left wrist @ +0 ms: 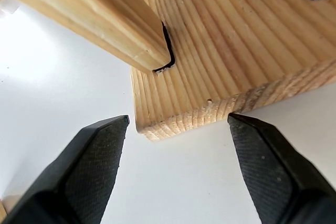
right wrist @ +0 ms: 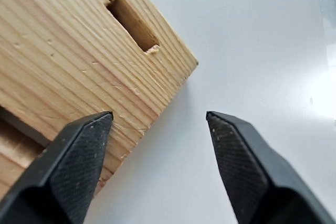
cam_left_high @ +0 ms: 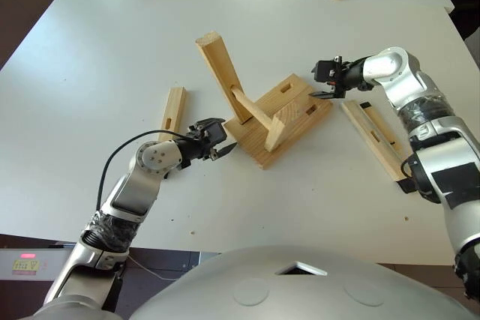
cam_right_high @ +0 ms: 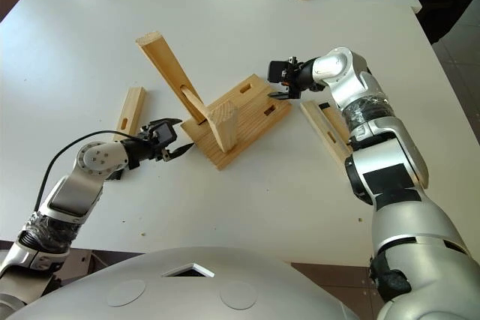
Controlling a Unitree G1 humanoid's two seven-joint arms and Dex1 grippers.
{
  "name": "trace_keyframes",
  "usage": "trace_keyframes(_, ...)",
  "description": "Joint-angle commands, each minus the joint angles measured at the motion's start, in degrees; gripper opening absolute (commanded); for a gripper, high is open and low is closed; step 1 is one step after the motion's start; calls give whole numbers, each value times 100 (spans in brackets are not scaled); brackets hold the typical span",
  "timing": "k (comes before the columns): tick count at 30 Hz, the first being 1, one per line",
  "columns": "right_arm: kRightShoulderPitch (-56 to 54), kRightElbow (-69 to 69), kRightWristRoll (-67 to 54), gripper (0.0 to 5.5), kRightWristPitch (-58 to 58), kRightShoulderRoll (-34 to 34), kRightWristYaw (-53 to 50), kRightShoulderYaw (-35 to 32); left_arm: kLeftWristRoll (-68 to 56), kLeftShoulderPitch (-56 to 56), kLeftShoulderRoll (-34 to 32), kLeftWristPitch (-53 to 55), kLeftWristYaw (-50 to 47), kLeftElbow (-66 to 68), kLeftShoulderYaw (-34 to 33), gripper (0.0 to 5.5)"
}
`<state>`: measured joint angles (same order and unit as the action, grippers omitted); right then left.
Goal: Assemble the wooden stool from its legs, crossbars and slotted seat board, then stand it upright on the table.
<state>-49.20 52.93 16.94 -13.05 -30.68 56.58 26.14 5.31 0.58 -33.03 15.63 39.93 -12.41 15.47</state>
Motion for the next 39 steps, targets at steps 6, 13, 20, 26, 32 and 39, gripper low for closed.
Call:
trace_keyframes(6,1009,-1178,344,331,-326,-445,616,473,39,186,267,88,-315,310,-74,350)
trace_keyframes(13,1460,-2069,325,331,-517,-850,762,494,-197,722,523,70,-861,531,-823,350)
trace_keyframes(20,2006,-2956,112,331,-303,-1241,955,350,-380,1197,556,88,-1265,690,-1507,350)
trace_keyframes(26,2640,-3885,-585,331,340,-1770,1525,61,-412,1318,508,95,-1334,694,-1666,350)
trace_keyframes(32,3202,-4935,-1393,331,1403,-2081,2051,-176,-390,1091,338,198,-1283,494,-1774,350)
trace_keyframes(39,3280,-5706,-1995,331,2831,-1633,1884,-244,-347,905,163,257,-1066,375,-1591,350)
